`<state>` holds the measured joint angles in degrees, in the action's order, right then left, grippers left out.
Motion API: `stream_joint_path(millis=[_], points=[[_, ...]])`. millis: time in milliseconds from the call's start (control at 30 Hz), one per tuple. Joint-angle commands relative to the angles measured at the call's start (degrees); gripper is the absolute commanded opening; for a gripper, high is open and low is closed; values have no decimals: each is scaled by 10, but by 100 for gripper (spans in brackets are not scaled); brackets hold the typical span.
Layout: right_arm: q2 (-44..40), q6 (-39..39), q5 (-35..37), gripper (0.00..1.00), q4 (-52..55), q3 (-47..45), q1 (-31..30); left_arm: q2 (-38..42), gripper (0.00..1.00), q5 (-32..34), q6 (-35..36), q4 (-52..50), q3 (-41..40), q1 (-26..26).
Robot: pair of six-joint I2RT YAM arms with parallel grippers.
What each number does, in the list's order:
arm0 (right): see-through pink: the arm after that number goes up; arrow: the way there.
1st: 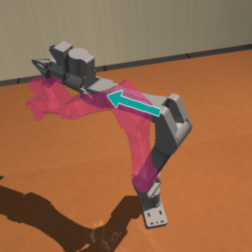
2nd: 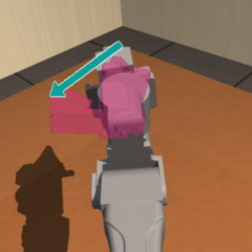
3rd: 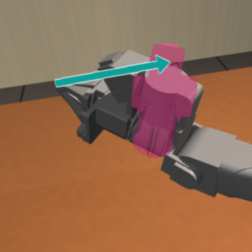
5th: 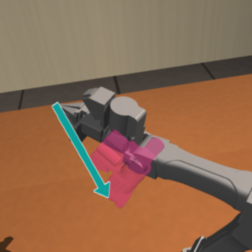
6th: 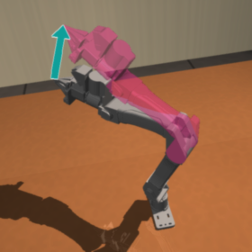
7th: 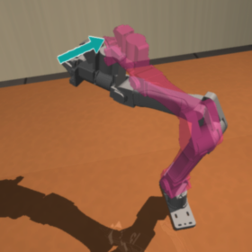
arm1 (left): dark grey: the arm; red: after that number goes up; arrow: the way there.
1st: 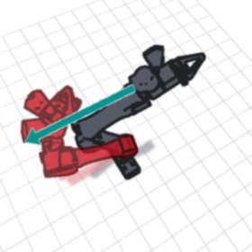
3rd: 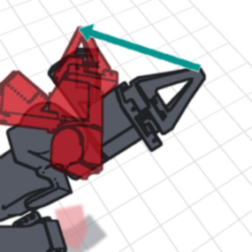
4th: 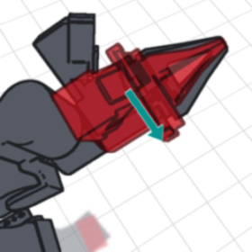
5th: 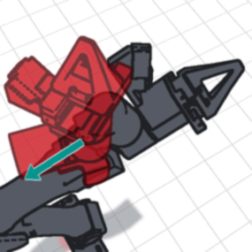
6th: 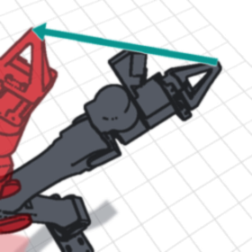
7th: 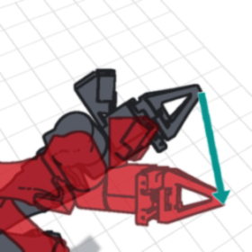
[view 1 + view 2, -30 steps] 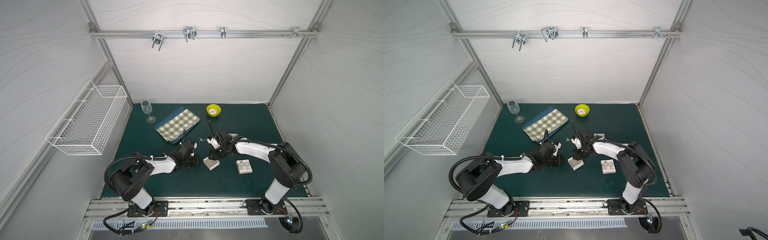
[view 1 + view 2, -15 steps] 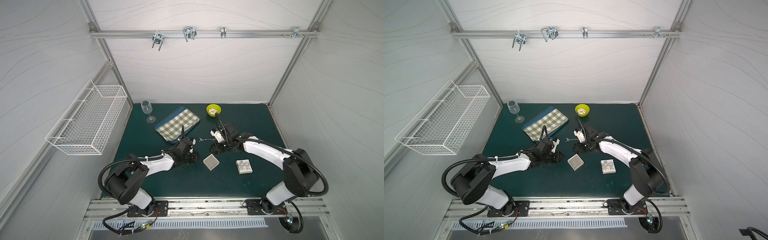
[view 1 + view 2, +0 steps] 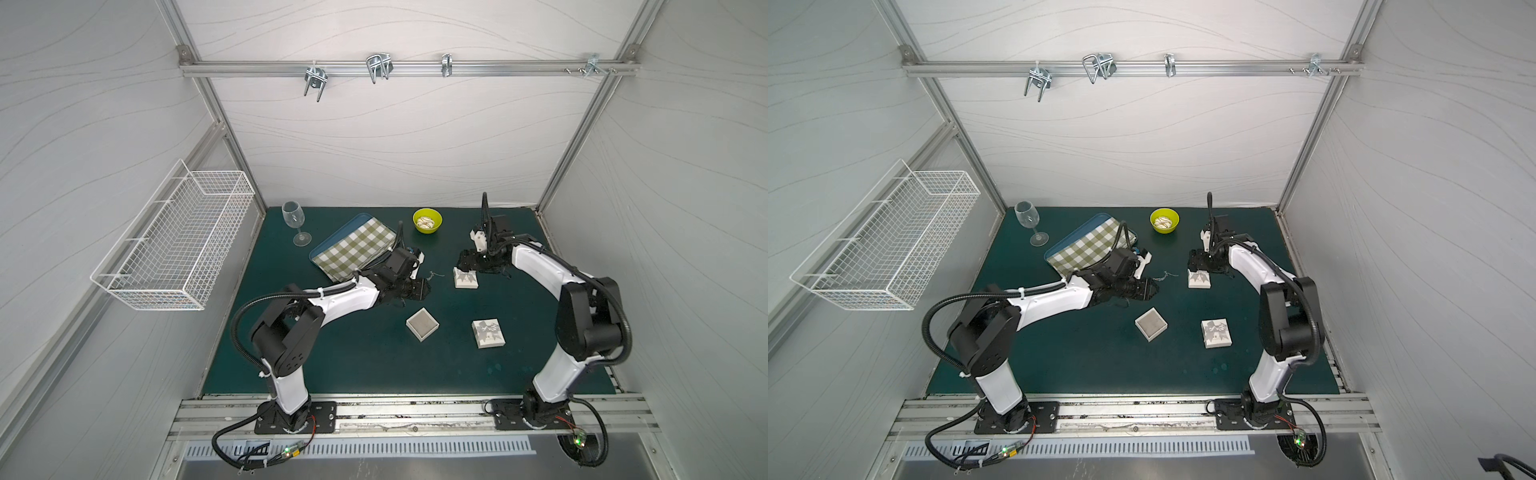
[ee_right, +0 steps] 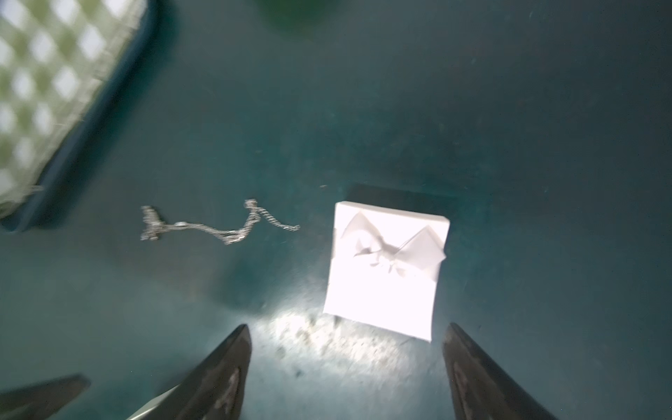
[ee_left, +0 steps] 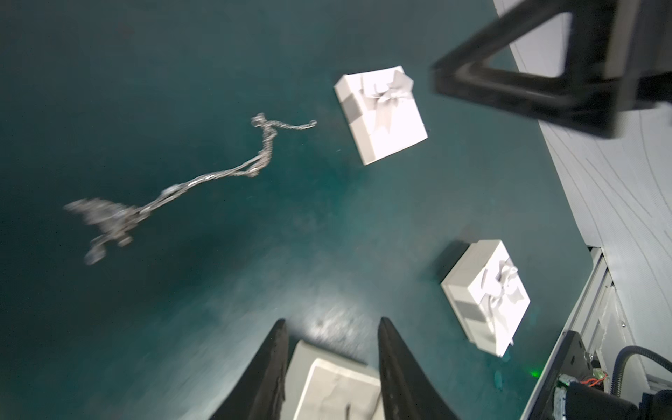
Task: Take the necklace out of the lift-off lid jewelry box
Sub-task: Pick up the lid from the center of the board.
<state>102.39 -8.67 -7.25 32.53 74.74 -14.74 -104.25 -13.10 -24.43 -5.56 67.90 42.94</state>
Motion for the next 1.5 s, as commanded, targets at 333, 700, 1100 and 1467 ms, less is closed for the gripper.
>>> stream_joint_path(millis=[333,700,1100,1467], points=[[127,27,26,81,40,83,1,-98,42,-34,15,-10,82,28],[126,37,65,80,42,72,-10,-91,41,-25,25,-10,81,27],[128,31,73,81,42,60,-17,-80,41,-18,31,-16,70,27],[115,35,54,72,50,54,-18,-41,41,-14,30,-16,48,13]])
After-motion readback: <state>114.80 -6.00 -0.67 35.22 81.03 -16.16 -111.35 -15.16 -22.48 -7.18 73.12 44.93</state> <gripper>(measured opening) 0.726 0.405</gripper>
